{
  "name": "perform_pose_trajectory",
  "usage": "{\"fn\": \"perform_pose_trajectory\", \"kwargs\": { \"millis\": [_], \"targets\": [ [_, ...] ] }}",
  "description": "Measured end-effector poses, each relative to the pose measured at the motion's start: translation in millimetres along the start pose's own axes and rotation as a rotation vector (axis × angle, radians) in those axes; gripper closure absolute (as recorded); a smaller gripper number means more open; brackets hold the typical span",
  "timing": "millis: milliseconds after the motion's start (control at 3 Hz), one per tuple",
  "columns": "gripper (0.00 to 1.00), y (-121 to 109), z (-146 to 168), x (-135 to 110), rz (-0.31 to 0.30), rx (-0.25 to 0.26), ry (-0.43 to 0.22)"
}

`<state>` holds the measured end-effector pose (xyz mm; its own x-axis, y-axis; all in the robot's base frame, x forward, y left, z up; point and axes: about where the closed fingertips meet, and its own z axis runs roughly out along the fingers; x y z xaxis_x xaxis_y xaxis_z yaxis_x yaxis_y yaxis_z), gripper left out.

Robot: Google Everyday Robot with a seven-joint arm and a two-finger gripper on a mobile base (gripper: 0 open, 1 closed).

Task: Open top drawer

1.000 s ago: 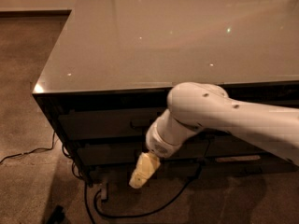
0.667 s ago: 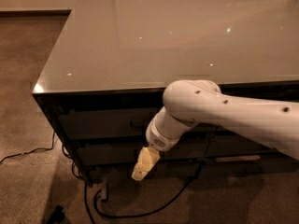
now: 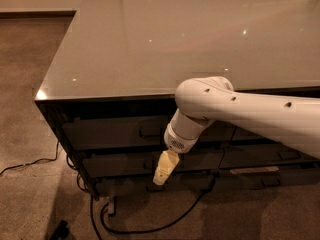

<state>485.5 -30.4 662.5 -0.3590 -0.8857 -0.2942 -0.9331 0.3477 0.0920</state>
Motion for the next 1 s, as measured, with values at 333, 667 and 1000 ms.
{"fn": "perform_pose_trajectory", "kwargs": {
  "millis": [333, 667, 1000],
  "targets": [
    [0.00, 0.0, 0.0, 0.0, 0.000, 0.000, 0.000],
    [0.00, -10.2, 2.5, -8.1, 0.006, 0.028, -0.007],
    [0.00, -32.8, -15.4, -25.1, 0.000, 0.100, -0.035]
  ]
}}
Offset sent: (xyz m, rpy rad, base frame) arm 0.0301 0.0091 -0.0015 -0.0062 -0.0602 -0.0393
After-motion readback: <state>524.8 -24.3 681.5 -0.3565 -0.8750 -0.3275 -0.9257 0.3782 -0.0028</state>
